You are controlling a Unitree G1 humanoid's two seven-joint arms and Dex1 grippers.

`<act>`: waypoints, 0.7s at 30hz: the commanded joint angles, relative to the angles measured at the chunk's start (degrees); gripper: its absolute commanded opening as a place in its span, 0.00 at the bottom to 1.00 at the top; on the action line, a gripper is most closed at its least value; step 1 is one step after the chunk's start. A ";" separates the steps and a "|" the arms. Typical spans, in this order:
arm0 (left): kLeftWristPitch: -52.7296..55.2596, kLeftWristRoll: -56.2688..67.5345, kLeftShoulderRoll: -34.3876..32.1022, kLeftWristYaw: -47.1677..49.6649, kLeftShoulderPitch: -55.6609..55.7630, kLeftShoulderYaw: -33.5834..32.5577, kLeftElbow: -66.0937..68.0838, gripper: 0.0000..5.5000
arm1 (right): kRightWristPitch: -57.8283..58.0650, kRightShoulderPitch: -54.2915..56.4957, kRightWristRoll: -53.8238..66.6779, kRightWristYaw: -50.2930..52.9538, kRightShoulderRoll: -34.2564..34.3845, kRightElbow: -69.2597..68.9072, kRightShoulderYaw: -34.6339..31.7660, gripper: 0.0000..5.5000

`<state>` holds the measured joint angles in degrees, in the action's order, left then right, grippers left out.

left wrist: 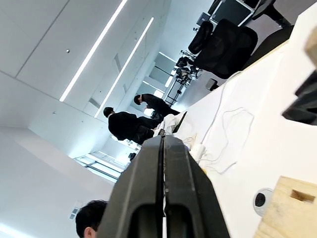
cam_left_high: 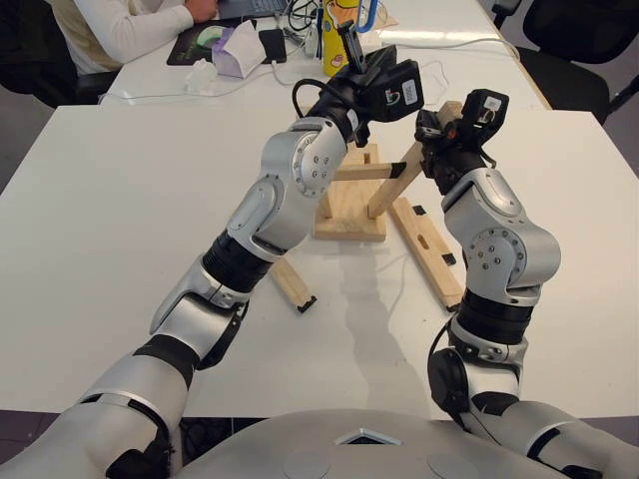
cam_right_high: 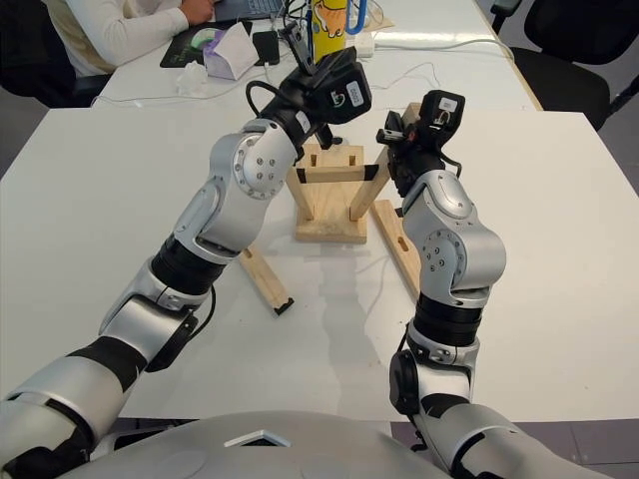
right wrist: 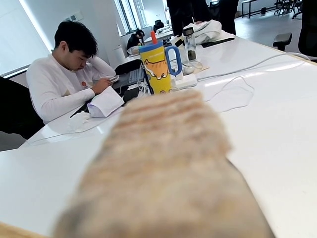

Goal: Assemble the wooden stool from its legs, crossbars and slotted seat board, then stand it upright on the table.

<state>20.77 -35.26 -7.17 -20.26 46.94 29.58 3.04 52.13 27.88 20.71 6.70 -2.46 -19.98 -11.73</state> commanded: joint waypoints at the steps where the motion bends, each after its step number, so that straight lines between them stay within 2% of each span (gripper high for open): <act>1: 10.06 1.24 -4.49 -18.31 -9.81 8.66 -2.19 0.00 | 5.36 0.45 0.60 -0.05 -0.04 4.88 -0.57 0.18; 5: 13.77 -1.63 -3.69 -16.43 -10.74 8.82 -1.70 0.00 | 7.06 2.66 1.09 -1.84 -1.70 7.00 -0.70 0.18; 12: 10.93 0.39 5.54 -3.04 -6.18 0.75 -4.12 0.00 | 7.68 5.12 0.88 -4.45 -4.13 10.25 -0.45 0.18; 15: 8.14 4.04 9.23 1.98 -5.05 -4.86 -8.86 0.00 | 7.53 5.57 0.64 -4.91 -4.36 10.77 -0.06 0.18; 17: 7.19 8.07 12.60 5.90 -5.01 -10.90 -13.60 0.00 | 7.18 5.59 0.39 -5.20 -4.59 10.95 0.28 0.18; 21: 5.91 10.56 11.38 11.38 -4.95 -20.53 -21.55 0.00 | 5.83 4.85 -0.47 -5.78 -5.08 10.59 1.38 0.18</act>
<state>26.42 -25.08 5.55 -11.30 41.87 14.07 -14.98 56.41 34.54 21.74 0.85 -7.55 -12.24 -12.42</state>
